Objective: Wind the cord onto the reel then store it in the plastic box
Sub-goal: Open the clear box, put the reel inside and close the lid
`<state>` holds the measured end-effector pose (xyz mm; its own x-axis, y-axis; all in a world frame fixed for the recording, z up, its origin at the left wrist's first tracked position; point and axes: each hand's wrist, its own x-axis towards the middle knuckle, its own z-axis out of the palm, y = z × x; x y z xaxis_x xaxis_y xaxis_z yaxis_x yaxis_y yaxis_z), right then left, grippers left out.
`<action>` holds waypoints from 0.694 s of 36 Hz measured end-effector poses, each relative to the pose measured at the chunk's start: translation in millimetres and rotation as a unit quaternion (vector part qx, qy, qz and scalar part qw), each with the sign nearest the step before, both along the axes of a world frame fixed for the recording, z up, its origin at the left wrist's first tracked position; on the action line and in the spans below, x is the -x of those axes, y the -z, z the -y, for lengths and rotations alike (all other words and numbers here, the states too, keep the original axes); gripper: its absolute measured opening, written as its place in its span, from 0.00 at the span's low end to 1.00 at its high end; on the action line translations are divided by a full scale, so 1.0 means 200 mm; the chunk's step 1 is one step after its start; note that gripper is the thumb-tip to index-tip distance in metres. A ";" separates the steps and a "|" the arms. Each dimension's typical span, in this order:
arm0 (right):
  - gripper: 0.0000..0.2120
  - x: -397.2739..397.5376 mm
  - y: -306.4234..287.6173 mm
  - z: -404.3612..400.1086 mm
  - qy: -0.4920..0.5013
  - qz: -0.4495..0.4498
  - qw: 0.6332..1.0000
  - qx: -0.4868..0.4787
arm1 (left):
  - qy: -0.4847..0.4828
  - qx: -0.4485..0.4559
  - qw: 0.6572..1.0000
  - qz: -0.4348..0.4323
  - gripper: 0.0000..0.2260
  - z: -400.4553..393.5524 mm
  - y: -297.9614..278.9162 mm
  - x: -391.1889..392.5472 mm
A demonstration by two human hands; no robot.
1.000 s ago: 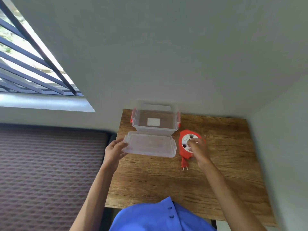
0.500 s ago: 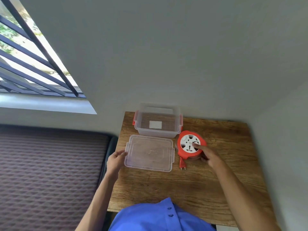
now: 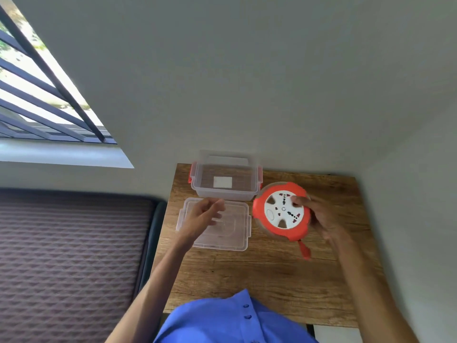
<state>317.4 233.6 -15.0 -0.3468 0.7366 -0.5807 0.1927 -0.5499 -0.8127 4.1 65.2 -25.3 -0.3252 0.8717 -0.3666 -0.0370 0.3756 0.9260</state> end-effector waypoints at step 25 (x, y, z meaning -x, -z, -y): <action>0.37 0.64 -0.07 0.02 0.110 -0.265 0.931 0.224 | -0.091 -0.056 0.983 0.149 0.21 -0.28 -0.23 0.23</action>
<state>190.0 230.4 -1.5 -0.5415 0.5484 -0.6372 -0.3284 -0.8357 -0.4402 -42.1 121.6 20.9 -0.3724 0.8491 -0.3747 -0.3703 0.2342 0.8989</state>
